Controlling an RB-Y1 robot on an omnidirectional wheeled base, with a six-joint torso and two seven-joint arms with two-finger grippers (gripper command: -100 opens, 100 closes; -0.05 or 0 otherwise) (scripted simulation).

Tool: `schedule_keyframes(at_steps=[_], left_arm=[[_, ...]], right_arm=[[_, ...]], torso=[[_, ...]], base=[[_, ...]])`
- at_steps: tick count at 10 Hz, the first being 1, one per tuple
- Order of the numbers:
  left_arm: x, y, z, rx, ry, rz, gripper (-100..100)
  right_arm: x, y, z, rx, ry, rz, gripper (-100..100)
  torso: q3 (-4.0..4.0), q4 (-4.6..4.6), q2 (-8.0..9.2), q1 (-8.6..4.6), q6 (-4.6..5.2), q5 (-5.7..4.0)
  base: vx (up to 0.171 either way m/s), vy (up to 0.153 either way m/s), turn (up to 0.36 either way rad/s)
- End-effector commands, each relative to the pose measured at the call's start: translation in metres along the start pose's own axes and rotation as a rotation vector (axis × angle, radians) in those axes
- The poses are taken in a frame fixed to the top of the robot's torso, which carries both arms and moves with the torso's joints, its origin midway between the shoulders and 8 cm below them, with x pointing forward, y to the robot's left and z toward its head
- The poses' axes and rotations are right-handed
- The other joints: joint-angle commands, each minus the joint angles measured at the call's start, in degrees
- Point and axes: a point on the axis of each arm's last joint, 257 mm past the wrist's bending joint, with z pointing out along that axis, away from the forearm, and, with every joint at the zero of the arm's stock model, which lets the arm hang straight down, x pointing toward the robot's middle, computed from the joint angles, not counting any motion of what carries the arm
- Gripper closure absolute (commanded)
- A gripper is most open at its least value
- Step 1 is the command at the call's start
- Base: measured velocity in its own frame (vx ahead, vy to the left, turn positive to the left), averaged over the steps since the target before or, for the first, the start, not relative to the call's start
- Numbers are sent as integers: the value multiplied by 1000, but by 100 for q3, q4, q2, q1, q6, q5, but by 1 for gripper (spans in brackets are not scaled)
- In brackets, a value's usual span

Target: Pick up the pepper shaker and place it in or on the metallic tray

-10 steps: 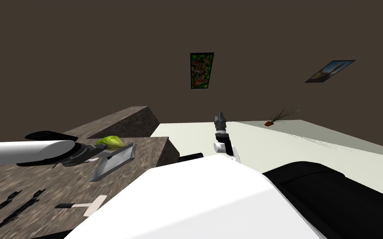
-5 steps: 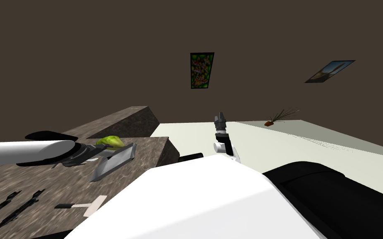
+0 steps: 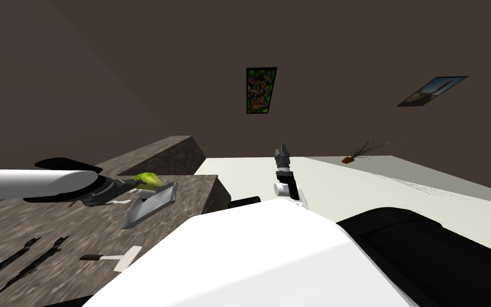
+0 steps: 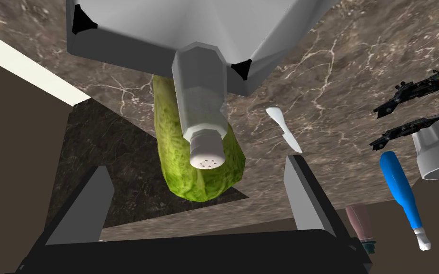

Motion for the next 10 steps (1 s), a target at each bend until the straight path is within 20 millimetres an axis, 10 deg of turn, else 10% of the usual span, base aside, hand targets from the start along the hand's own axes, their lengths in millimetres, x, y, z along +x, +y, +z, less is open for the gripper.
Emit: schedule_keyframes(at_steps=[1, 4, 5, 10], left_arm=[[-3, -9, -9, 3, 1, 7, -100], [-6, -21, -21, 7, 2, 18, -100], [-6, -22, -22, 7, 3, 19, 0], [-6, -22, -22, 7, 3, 19, 0]], right_arm=[[0, 0, 0, 0, 0, 0, 0], [0, 0, 0, 0, 0, 0, 0], [0, 0, 0, 0, 0, 0, 0], [0, 0, 0, 0, 0, 0, 0]], torso=[[0, 0, 0, 0, 0, 0], [-4, -1, -6, -8, -1, -2], [-2, -1, -4, -4, -1, 1], [0, 0, 0, 2, -2, 2]], base=[[3, -3, 10], [12, -12, 34], [0, 0, 0], [0, 0, 0]])
